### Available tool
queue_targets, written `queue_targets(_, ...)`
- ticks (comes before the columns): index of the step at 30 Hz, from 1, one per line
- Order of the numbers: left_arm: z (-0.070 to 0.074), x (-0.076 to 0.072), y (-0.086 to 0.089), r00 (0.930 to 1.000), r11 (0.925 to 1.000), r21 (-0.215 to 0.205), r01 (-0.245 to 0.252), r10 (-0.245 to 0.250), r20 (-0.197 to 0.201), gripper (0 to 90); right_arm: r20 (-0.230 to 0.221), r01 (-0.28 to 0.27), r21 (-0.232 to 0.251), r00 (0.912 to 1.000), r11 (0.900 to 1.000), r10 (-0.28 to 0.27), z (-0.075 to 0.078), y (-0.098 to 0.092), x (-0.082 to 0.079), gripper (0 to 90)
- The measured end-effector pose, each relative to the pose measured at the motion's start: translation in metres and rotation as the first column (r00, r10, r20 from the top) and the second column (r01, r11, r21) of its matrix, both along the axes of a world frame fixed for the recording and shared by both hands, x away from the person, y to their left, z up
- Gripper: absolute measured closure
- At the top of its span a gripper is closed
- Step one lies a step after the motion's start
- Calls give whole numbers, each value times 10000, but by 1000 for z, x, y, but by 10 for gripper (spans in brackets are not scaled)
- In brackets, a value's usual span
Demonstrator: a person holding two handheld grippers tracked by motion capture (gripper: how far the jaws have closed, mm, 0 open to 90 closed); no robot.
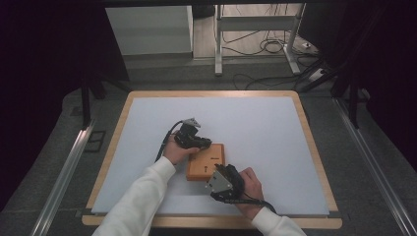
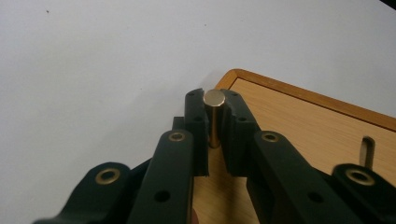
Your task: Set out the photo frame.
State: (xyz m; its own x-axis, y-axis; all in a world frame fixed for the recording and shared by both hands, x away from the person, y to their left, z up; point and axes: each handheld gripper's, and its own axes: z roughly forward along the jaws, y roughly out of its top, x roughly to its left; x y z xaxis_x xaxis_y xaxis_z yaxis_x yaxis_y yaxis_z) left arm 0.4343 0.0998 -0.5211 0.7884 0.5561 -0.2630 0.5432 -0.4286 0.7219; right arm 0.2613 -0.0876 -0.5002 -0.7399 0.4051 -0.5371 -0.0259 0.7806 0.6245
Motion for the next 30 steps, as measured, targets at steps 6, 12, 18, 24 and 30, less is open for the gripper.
queue_targets(6,1,0,5,9993,9993,-12,-380,380,58,696,-73,-39,77,10000,10000,39,2,-2,2,430)
queue_targets(12,11,-11,26,9903,9930,-149,-1170,1178,736,442,-166,-42,115,9999,9999,44,4,-3,2,439)
queue_targets(18,15,-35,55,9799,9879,-295,-1520,1545,1263,385,-27,12,21,10000,10000,-12,3,-4,3,454)
queue_targets(24,9,-52,85,9745,9829,-212,-1827,1839,1285,384,164,59,-19,9998,10000,-59,5,-4,4,484)
queue_targets(30,0,-64,101,9745,9812,20,-1928,1912,1176,386,231,114,-117,9997,9999,-111,6,-4,8,503)
